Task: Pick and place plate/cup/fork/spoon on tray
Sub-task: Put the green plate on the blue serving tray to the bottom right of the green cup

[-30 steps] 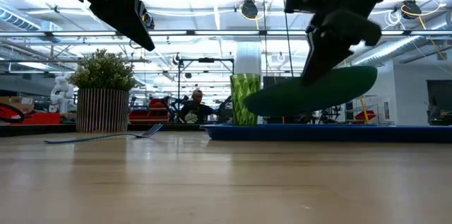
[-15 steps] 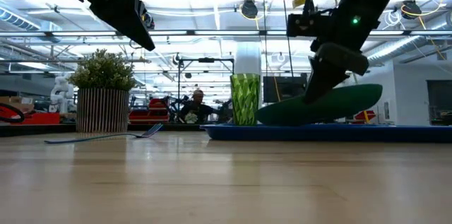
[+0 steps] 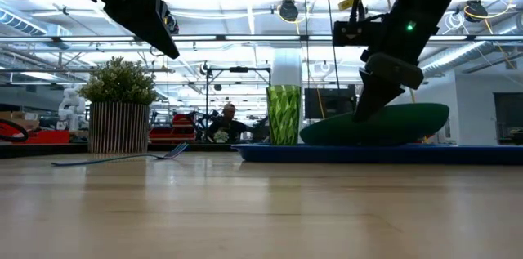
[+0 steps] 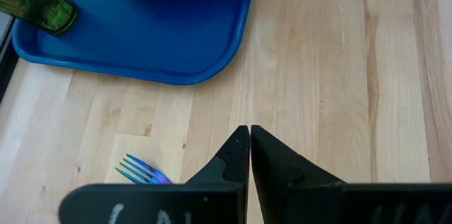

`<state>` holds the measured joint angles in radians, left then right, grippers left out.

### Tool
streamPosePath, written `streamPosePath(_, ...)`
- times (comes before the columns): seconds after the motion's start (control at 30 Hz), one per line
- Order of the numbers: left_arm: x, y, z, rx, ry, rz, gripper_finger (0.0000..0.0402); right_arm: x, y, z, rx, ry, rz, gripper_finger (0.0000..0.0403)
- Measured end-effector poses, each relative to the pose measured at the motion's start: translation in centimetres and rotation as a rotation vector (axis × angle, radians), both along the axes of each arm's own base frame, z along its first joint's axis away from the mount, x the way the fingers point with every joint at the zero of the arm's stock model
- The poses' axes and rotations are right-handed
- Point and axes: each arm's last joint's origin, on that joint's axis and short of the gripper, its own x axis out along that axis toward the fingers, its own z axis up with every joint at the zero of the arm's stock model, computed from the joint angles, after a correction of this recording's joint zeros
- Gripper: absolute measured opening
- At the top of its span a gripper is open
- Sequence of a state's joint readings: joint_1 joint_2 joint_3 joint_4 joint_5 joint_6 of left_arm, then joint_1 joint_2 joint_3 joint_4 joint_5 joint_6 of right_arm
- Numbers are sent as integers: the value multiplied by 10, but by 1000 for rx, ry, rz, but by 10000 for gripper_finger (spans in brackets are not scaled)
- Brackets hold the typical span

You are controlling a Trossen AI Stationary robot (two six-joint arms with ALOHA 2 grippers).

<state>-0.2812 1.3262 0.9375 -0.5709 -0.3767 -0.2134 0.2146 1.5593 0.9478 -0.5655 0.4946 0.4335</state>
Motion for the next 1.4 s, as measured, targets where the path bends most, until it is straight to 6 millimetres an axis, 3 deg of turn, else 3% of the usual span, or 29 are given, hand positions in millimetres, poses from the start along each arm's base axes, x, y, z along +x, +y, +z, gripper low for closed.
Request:
streamPosePath(0.7,0,0,0,-6,-2,8,19,-5,-1,-1,-5,43,-25,13)
streamPosePath(1.4,0,0,0,-8,-2,10,19,-5,-1,-1,-1,40,-32,81)
